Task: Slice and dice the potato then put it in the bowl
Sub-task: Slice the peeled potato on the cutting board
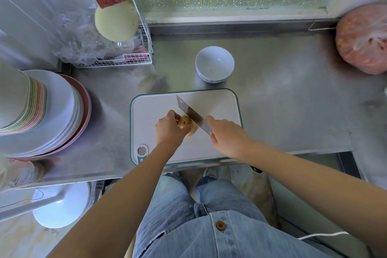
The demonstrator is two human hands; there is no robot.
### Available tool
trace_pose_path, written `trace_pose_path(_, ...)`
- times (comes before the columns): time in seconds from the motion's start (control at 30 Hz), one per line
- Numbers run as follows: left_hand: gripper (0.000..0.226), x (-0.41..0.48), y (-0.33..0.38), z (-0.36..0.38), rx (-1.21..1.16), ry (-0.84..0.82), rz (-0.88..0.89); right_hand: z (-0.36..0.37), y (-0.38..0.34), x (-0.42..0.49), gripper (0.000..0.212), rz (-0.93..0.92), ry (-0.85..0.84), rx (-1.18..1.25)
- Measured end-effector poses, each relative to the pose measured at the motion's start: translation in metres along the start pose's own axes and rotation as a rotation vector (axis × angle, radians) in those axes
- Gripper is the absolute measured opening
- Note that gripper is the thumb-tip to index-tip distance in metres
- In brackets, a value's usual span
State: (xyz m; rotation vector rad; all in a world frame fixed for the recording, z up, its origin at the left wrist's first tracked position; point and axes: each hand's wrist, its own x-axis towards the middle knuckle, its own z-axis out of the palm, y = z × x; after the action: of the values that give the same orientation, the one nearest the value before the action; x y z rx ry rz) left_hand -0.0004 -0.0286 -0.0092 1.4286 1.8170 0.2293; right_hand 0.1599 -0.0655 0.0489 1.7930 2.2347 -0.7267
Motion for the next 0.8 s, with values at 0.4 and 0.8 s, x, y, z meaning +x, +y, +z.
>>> trace_pose_path(0.4, 0.044, -0.002, 0.000, -0.001, -0.002, 0.022, 0.019, 0.038, 0.003, 0.017, 0.028, 0.046, -0.008, 0.034)
trace_pose_path(0.8, 0.038, -0.002, 0.001, -0.001, -0.002, 0.007, -0.001, -0.008, 0.008, 0.011, 0.028, -0.027, 0.004, 0.029)
